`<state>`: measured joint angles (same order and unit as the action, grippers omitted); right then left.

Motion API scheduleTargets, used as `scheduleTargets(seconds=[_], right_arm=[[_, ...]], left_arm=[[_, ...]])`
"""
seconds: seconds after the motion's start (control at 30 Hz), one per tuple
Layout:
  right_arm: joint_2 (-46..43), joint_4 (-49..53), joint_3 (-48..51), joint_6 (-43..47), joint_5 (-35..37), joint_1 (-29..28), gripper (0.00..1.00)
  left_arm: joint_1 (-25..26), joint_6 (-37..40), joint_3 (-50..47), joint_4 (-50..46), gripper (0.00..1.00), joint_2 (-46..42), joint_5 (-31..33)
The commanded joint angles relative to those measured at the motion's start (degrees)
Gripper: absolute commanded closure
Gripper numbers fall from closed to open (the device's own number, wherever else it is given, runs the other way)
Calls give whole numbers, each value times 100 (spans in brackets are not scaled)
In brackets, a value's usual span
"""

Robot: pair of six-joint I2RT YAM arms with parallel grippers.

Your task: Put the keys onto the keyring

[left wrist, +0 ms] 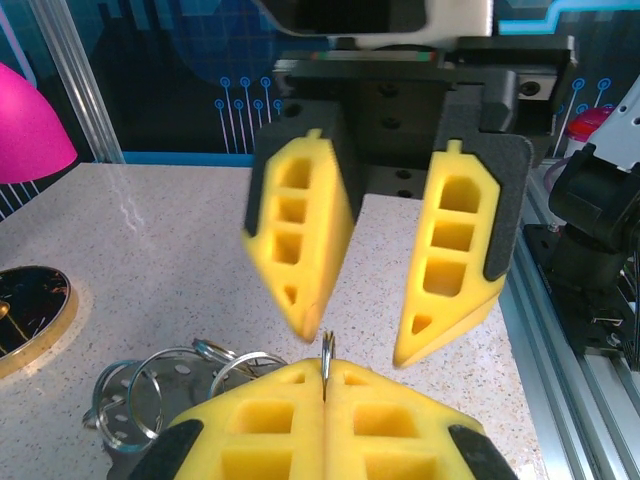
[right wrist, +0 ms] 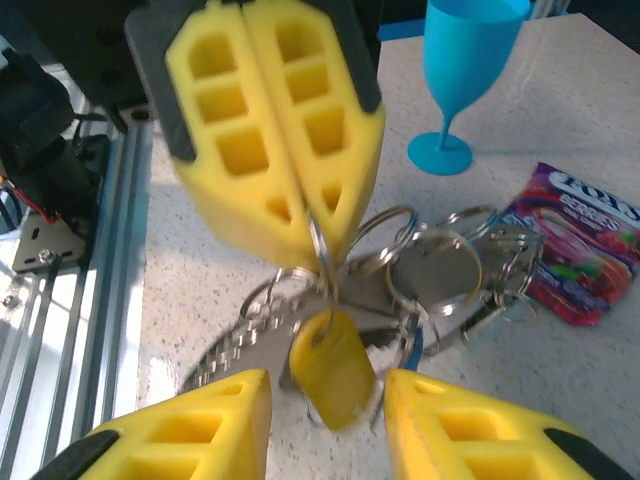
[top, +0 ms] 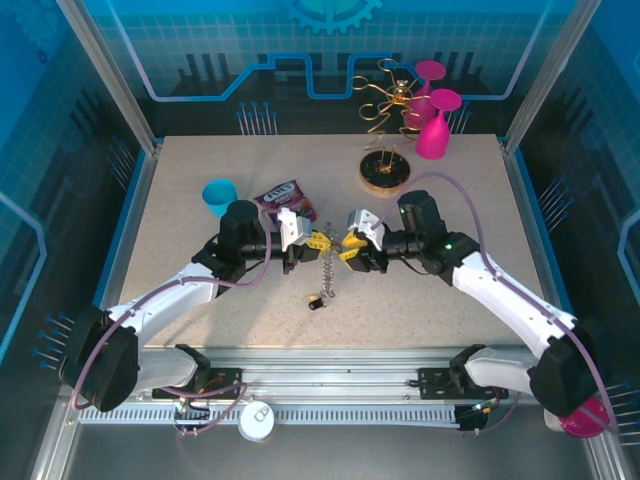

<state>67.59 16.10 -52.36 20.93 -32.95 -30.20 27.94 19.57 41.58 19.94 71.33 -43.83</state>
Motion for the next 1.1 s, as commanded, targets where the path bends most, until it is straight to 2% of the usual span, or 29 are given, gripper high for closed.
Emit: scheduleTargets(seconds=[0.0, 0.13, 0.37, 0.6, 0.8, 1.07], right_arm=[[-377, 0, 160, 304, 344, -6, 67], [-330, -344, 129, 301, 185, -128, 72], [227, -742, -133, 153, -36, -275, 73], [334, -977, -156, 44, -224, -294, 77], [241, -961, -106, 82, -252, -254, 69], [1, -248, -90, 511, -40, -109, 68]], left_arm=[[40, 94, 10, 326, 100, -76, -256], [44, 91, 34, 326, 100, -50, -311], [44, 131, 61, 258, 100, -60, -413], [42, 152, 38, 229, 100, -75, -442], [40, 213, 57, 212, 100, -49, -382], [44, 310, 104, 93, 100, -30, -375]])
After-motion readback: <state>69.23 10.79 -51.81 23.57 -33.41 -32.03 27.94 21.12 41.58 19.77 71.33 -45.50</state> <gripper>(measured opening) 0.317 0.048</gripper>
